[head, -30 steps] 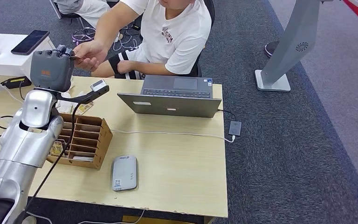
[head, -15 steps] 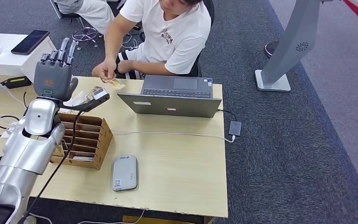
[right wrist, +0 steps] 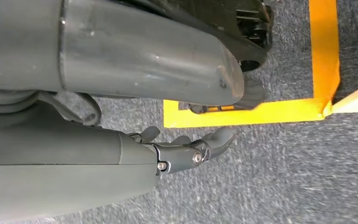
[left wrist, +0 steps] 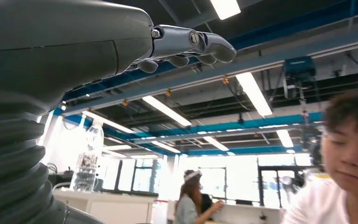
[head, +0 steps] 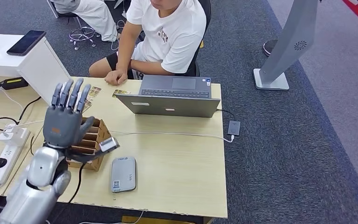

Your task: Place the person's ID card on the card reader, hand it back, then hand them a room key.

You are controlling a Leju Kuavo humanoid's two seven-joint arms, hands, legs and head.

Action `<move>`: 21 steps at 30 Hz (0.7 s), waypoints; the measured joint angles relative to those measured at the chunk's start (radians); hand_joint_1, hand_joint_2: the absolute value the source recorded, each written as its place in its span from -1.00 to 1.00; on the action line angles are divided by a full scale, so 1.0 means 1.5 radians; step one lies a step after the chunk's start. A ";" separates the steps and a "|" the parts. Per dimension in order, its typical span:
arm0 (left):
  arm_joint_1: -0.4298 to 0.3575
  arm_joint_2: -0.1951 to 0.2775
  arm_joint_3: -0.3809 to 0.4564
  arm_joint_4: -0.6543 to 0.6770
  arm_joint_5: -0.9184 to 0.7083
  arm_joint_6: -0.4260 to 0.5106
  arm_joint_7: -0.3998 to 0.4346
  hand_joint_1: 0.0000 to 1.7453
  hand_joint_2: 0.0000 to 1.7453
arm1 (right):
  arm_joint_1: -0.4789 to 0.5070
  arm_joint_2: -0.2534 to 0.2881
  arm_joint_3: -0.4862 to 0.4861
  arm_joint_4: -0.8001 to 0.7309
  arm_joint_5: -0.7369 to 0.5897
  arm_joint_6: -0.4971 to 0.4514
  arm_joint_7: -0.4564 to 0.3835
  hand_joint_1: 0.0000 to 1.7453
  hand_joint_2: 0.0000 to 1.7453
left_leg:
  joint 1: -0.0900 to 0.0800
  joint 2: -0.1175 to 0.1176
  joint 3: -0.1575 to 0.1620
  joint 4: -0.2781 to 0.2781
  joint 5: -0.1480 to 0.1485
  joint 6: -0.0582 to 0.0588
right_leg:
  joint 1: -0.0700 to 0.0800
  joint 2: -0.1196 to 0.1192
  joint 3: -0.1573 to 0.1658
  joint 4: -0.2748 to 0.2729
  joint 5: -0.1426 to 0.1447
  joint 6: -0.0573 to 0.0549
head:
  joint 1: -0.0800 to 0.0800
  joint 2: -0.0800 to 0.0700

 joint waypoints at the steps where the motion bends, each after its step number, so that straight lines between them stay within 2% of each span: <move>1: 0.048 0.000 0.000 -0.040 -0.007 0.005 0.000 -1.00 1.00 | 0.002 0.002 -0.003 0.000 -0.005 -0.003 -0.002 -1.00 -1.00 | 0.000 0.000 0.000 0.000 -0.001 0.000 | 0.000 0.000 0.000 0.000 0.000 0.000 | 0.000 0.000; 3: 0.125 0.000 0.000 -0.109 -0.017 0.012 0.001 -1.00 1.00 | 0.006 0.005 -0.010 0.000 -0.011 -0.006 -0.004 -1.00 -1.00 | 0.000 0.000 -0.001 0.000 -0.001 0.000 | 0.000 0.000 -0.001 0.000 -0.001 0.001 | 0.000 0.000; 5: 0.176 0.001 0.000 -0.159 -0.020 0.013 0.002 -1.00 1.00 | 0.008 0.006 -0.015 0.000 -0.013 -0.008 -0.005 -1.00 -1.00 | 0.000 -0.002 -0.001 0.000 -0.001 0.001 | 0.000 -0.002 0.000 0.000 -0.002 0.002 | 0.000 0.000; 11: 0.256 0.007 0.000 -0.254 -0.008 -0.010 0.005 -1.00 1.00 | 0.008 0.008 -0.031 0.000 -0.021 -0.016 -0.015 -1.00 -1.00 | 0.000 -0.003 -0.001 0.000 -0.001 0.001 | 0.000 -0.003 0.000 0.000 -0.002 0.001 | 0.000 0.000; 16: 0.285 0.023 0.001 -0.276 0.057 -0.133 0.037 -1.00 1.00 | 0.008 0.011 -0.043 0.000 -0.021 -0.016 -0.020 -1.00 -1.00 | 0.000 -0.003 -0.001 0.000 0.000 0.001 | 0.000 -0.004 0.001 0.000 -0.001 0.001 | 0.000 0.000; 21: 0.293 0.038 0.023 -0.261 0.114 -0.263 0.071 -1.00 1.00 | 0.008 0.011 -0.046 0.000 -0.009 -0.004 -0.009 -1.00 -1.00 | 0.000 -0.003 -0.001 0.000 0.000 0.001 | 0.000 -0.004 0.001 0.000 -0.001 0.001 | 0.000 0.000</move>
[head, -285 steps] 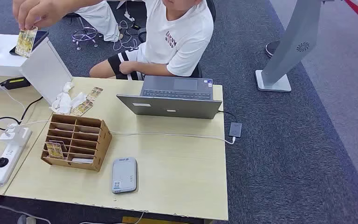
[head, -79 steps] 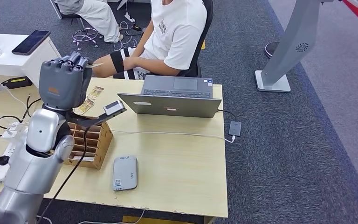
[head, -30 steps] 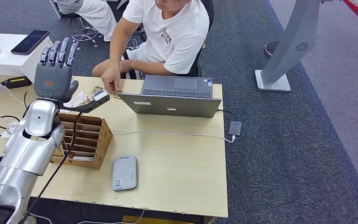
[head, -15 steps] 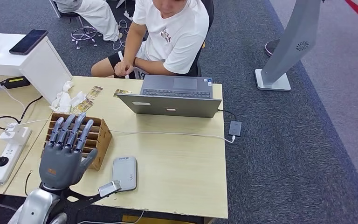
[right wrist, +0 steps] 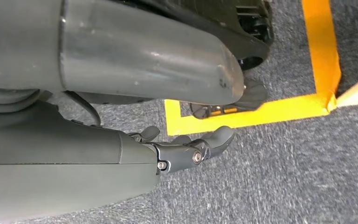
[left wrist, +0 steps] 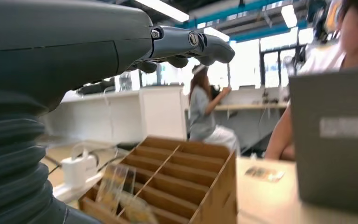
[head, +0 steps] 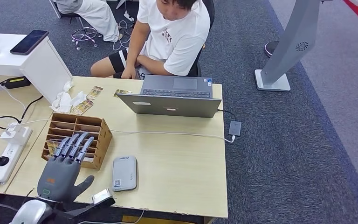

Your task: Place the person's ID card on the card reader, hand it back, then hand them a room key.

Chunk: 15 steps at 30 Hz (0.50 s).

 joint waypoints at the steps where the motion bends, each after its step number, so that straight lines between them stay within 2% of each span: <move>1: 0.000 0.003 0.006 0.005 0.010 -0.013 0.001 -1.00 1.00 | 0.000 0.000 0.000 0.000 0.001 0.001 0.002 -1.00 -1.00 | 0.000 0.000 0.000 0.000 0.000 0.000 | 0.000 0.000 0.000 0.000 0.000 0.000 | 0.000 0.000; 7: -0.004 0.011 0.030 0.033 0.022 -0.048 0.010 -1.00 1.00 | 0.000 -0.001 -0.001 0.000 0.003 0.003 0.006 -1.00 -1.00 | 0.000 0.000 0.000 0.000 0.000 0.000 | 0.000 0.000 0.000 0.000 0.000 0.000 | 0.000 0.000; 15: -0.051 0.006 0.052 0.092 0.017 -0.076 0.015 -1.00 1.00 | -0.002 -0.003 -0.001 0.000 0.016 0.013 0.012 -1.00 -1.00 | 0.000 -0.001 0.000 0.000 0.001 0.000 | 0.000 -0.001 0.000 0.000 0.000 0.000 | 0.000 0.000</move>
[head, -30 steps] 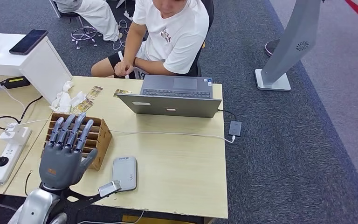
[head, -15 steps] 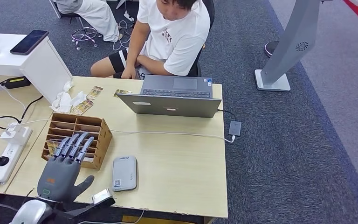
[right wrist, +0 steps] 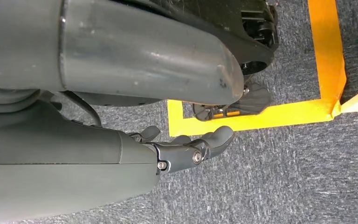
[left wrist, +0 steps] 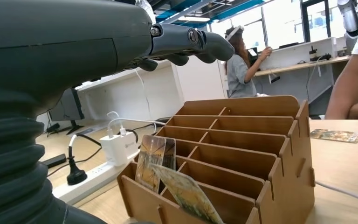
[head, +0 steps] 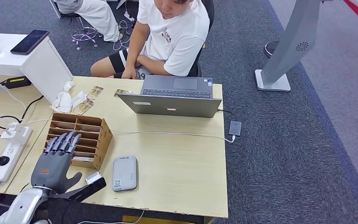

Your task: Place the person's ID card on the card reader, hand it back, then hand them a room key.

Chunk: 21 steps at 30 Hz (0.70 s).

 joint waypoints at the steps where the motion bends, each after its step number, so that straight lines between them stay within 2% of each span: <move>1: -0.006 -0.001 0.001 0.005 0.000 -0.001 0.000 -1.00 1.00 | 0.000 0.000 0.000 0.000 0.002 0.000 0.000 -1.00 -1.00 | 0.000 0.000 0.000 0.000 0.000 0.000 | 0.000 0.000 0.000 0.000 0.000 0.000 | 0.000 0.000; 10: -0.044 -0.006 0.024 0.056 0.011 -0.017 0.000 -1.00 1.00 | -0.002 -0.004 0.000 0.000 0.017 0.011 0.001 -1.00 -1.00 | 0.000 0.000 0.000 0.000 0.000 0.000 | 0.000 0.000 0.000 0.000 0.000 0.000 | 0.000 0.000; 21: -0.052 -0.009 0.042 0.085 0.014 -0.020 0.000 -1.00 1.00 | -0.003 -0.006 0.000 0.000 0.022 0.012 0.002 -1.00 -1.00 | 0.000 0.000 0.000 0.000 0.000 0.000 | 0.000 0.000 0.000 0.000 0.000 0.000 | 0.000 0.000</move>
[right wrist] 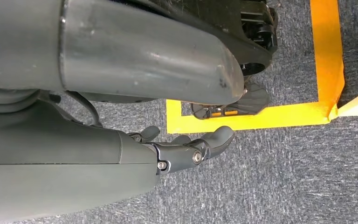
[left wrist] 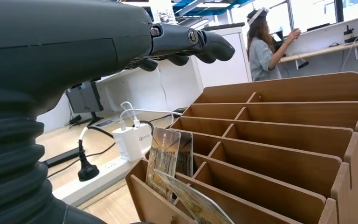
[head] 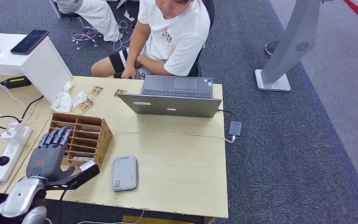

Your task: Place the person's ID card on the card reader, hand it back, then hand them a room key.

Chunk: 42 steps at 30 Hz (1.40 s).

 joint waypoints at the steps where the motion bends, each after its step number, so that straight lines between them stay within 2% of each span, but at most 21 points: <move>1: 0.000 -0.001 0.001 0.002 0.001 -0.001 0.000 -1.00 1.00 | 0.000 0.000 0.000 0.000 0.000 0.000 0.000 -1.00 -1.00 | 0.000 0.000 0.000 0.000 0.000 0.000 | 0.000 0.000 0.000 0.000 0.000 0.000 | 0.000 0.000; 31: -0.005 -0.025 -0.002 0.020 -0.015 -0.007 -0.021 -1.00 1.00 | -0.003 -0.001 0.001 0.000 0.019 0.008 0.004 -1.00 -1.00 | 0.000 0.000 0.000 0.000 0.000 0.000 | 0.000 0.000 0.000 0.000 0.000 0.000 | 0.000 0.000; 35: -0.007 -0.028 -0.005 0.022 -0.024 -0.005 -0.021 1.00 1.00 | -0.003 -0.001 0.001 0.000 0.022 0.008 0.004 -1.00 -1.00 | 0.000 0.000 0.000 0.000 0.000 0.000 | 0.000 0.000 0.000 0.000 0.000 0.000 | 0.000 0.000; 42: -0.008 -0.028 -0.006 0.022 -0.021 -0.005 -0.021 1.00 1.00 | -0.003 -0.001 0.001 0.000 0.022 0.008 0.004 -1.00 -1.00 | 0.000 0.000 0.000 0.000 0.000 0.000 | 0.000 0.000 0.000 0.000 0.000 0.000 | 0.000 0.000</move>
